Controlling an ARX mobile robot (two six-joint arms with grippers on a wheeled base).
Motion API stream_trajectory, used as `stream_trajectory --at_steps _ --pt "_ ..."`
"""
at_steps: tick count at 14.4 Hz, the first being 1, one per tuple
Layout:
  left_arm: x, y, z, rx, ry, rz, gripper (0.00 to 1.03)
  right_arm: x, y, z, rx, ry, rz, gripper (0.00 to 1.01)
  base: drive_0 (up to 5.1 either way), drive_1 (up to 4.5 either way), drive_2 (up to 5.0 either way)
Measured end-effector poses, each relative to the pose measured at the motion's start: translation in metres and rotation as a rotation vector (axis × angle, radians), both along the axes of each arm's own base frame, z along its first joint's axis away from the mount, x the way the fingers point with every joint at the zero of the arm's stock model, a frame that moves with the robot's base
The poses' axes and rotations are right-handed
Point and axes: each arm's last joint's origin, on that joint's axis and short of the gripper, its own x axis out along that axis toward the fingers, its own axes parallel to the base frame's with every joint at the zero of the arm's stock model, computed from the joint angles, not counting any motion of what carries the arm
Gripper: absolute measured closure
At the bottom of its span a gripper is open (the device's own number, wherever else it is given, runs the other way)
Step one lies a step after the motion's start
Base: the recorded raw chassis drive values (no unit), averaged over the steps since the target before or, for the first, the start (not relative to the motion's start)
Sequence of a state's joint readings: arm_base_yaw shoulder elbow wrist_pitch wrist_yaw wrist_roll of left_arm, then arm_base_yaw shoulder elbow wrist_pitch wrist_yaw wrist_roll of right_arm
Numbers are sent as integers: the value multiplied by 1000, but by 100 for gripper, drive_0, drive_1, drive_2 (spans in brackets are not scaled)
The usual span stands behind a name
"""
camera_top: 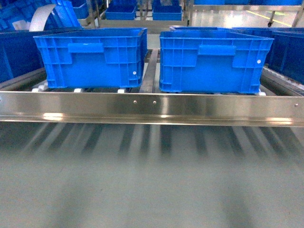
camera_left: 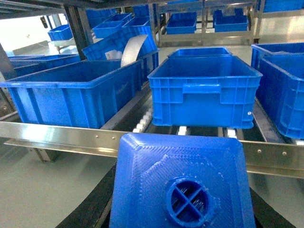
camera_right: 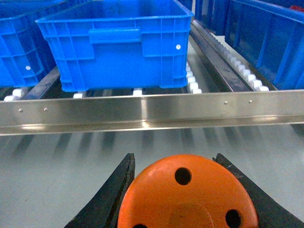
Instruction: Sort blue parts and orange caps into right shelf containers
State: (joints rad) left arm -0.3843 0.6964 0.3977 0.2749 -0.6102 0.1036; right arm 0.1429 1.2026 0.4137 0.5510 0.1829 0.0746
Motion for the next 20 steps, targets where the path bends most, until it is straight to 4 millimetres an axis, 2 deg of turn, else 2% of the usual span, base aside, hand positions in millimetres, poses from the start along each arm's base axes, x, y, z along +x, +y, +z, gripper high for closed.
stream_trajectory --at_steps 12,20 --pt "0 0 0 0 0 0 59 0 0 0 0 0 0 59 5 426 -416" --pt "0 0 0 1 1 0 59 0 0 0 0 2 0 59 0 0 0"
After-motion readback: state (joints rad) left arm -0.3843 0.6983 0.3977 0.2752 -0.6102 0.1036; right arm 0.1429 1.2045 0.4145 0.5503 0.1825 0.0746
